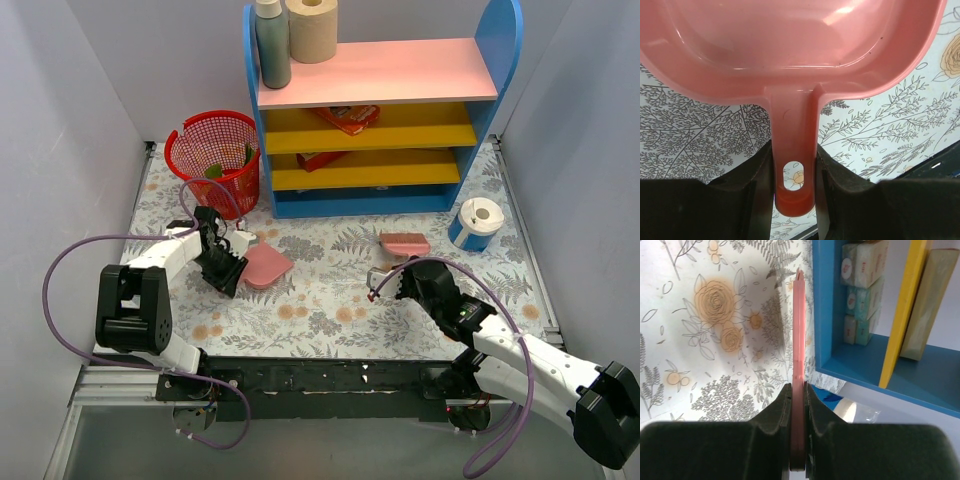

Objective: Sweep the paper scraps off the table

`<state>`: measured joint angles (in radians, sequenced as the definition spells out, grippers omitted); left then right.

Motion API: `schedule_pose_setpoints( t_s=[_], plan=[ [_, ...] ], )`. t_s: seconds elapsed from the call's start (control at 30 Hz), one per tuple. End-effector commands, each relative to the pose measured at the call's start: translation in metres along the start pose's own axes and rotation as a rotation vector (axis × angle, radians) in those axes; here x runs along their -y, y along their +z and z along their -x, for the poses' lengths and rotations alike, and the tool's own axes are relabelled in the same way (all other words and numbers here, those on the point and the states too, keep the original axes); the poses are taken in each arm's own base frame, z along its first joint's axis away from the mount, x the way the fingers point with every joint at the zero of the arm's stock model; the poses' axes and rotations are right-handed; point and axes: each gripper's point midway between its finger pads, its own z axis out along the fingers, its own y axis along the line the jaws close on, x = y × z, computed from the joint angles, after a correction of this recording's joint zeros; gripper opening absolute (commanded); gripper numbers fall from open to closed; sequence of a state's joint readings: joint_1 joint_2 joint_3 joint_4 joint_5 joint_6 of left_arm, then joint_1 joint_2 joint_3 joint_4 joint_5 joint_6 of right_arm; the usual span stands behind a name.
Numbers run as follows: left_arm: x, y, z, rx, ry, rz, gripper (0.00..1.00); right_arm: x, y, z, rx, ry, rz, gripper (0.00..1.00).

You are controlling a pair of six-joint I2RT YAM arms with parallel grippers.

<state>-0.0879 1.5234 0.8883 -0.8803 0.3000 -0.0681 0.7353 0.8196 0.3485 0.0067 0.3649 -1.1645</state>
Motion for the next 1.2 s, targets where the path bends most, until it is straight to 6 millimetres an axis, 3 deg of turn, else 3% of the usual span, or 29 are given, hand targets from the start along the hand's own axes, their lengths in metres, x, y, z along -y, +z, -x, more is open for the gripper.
schedule_pose_setpoints(
  t_s=[0.0, 0.13, 0.2, 0.43, 0.5, 0.57, 0.77, 0.9, 0.93, 1.17],
  plan=[
    [-0.006, -0.007, 0.018, 0.043, 0.000, 0.023, 0.16, -0.013, -0.001, -0.004, -0.019, 0.046, 0.041, 0.01],
    [-0.006, -0.009, 0.019, 0.038, 0.006, 0.020, 0.33, -0.028, -0.004, 0.002, 0.011, 0.074, 0.125, 0.01],
    [-0.005, -0.012, 0.016, 0.020, 0.015, 0.018, 0.37, -0.045, -0.008, 0.003, 0.024, 0.078, 0.215, 0.01],
    [-0.006, -0.029, 0.009, -0.004, 0.055, 0.059, 0.49, -0.075, -0.023, 0.011, 0.058, 0.142, 0.381, 0.01],
    [-0.005, -0.036, 0.011, 0.001, 0.049, 0.065, 0.63, -0.075, -0.025, 0.017, 0.079, 0.160, 0.404, 0.07],
    [-0.002, -0.046, 0.013, 0.024, 0.045, 0.073, 0.72, -0.082, -0.028, 0.017, 0.071, 0.176, 0.453, 0.24],
    [0.002, -0.062, 0.018, 0.061, 0.038, 0.088, 0.74, -0.102, -0.041, 0.028, 0.102, 0.201, 0.616, 0.52],
    [0.002, -0.066, 0.024, 0.080, 0.028, 0.090, 0.74, -0.106, -0.050, 0.035, 0.099, 0.224, 0.708, 0.61],
    [0.002, -0.069, 0.028, 0.090, 0.024, 0.087, 0.74, -0.092, -0.048, 0.042, 0.105, 0.239, 0.694, 0.62],
    [0.007, -0.070, 0.035, 0.126, 0.008, 0.066, 0.75, -0.071, -0.062, 0.057, 0.103, 0.297, 0.745, 0.70]
  ],
)
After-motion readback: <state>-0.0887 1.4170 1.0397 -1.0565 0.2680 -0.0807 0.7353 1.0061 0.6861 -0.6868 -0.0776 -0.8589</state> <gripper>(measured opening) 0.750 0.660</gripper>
